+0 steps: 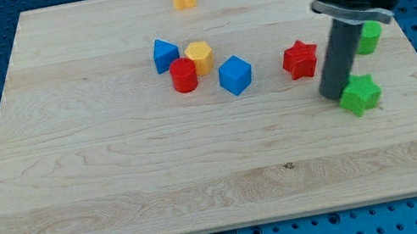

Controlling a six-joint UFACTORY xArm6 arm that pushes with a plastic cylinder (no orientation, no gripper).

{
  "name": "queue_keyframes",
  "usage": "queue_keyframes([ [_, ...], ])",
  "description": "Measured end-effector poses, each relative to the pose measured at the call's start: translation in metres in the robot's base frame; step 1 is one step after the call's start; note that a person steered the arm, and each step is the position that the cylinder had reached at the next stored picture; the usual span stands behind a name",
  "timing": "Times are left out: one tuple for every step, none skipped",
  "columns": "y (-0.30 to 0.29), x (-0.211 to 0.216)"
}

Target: Push green star slightly down

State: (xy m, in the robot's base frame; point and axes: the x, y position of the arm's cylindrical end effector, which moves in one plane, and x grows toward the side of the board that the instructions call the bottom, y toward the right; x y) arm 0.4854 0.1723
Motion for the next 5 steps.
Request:
queue_keyframes([
  [0.015, 0.02],
  [0.027, 0.036],
  [0.019, 0.036],
  [0.009, 0.003],
  [0.031, -0.02],
])
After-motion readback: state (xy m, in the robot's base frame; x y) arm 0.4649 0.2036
